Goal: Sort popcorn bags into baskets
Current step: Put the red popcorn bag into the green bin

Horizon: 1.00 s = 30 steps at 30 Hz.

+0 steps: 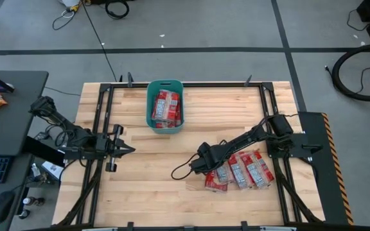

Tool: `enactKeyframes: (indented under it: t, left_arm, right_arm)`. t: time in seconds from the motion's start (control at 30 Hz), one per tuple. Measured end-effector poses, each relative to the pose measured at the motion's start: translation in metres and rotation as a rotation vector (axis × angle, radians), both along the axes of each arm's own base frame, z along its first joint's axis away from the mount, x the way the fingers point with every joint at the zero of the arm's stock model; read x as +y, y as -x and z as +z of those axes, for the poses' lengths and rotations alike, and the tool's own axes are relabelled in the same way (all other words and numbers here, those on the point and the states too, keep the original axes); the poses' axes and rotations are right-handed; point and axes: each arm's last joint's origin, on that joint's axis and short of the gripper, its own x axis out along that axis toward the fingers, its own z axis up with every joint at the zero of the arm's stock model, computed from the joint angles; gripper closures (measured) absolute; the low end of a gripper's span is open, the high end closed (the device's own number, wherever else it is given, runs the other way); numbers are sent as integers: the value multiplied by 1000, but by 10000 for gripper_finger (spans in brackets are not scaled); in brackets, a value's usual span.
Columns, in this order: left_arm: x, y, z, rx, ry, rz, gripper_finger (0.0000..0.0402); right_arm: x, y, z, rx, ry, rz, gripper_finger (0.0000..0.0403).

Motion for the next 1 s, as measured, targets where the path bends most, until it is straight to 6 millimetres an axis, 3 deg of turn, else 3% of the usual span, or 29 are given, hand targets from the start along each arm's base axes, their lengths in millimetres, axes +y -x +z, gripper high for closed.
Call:
enactKeyframes:
  t: [0.1, 0.37, 0.67, 1.0]
  left_arm:
    - [0, 0, 0, 0, 0, 0, 388]
    - [0, 0, 0, 0, -1, 0, 388]
    - [0, 0, 0, 0, -1, 0, 388]
    - [0, 0, 0, 0, -1, 0, 388]
  right_arm:
    - [0, 0, 7, -18, -15, 33, 393]
    - [3, 3, 43, -164, -13, 84, 397]
    - [17, -1, 94, -515, 168, 260, 398]
    - [20, -15, 149, -873, 294, 431, 398]
